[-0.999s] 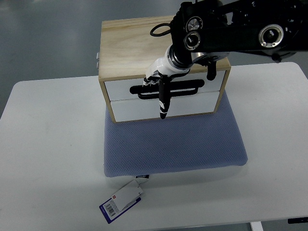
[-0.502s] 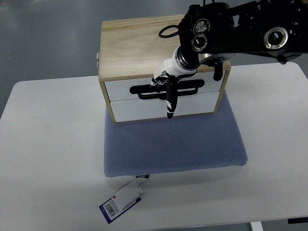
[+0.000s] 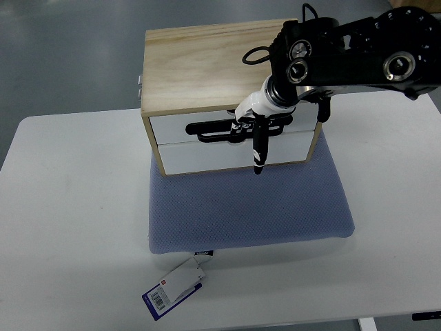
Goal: Open wood drawer with right hand
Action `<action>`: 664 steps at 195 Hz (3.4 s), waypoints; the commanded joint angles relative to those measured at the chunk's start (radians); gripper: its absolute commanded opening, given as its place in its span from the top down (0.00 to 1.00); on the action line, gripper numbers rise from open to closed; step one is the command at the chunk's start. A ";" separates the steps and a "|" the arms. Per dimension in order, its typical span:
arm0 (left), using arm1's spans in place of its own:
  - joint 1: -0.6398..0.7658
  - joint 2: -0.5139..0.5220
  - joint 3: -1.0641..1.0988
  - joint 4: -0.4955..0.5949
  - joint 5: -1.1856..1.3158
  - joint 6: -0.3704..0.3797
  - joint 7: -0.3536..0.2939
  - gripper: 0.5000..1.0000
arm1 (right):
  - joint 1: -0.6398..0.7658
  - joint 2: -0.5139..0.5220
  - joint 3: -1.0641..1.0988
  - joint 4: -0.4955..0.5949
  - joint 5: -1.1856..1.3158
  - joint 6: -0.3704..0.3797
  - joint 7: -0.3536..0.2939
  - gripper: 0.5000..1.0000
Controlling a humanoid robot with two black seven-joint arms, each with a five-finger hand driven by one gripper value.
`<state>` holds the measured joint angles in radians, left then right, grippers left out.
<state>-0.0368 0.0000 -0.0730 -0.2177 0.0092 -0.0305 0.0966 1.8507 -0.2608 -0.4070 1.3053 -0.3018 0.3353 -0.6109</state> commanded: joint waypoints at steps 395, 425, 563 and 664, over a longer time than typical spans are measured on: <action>0.000 0.000 -0.005 0.001 -0.001 0.000 0.000 0.00 | 0.113 -0.143 0.123 0.187 0.231 0.276 0.010 0.11; 0.000 0.000 -0.005 0.001 -0.001 0.000 0.000 0.00 | 0.162 -0.161 0.155 0.187 0.259 0.276 0.010 0.11; 0.000 0.000 -0.001 -0.003 0.000 0.000 0.000 0.00 | -0.249 -0.414 0.867 -0.305 0.319 0.064 0.392 0.11; 0.000 0.000 0.001 -0.011 0.002 0.000 0.000 0.00 | -0.650 -0.169 1.541 -0.776 0.319 -0.101 0.563 0.11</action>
<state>-0.0366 0.0001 -0.0708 -0.2286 0.0106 -0.0307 0.0964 1.2663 -0.4932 1.0360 0.6365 0.0171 0.2315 -0.0577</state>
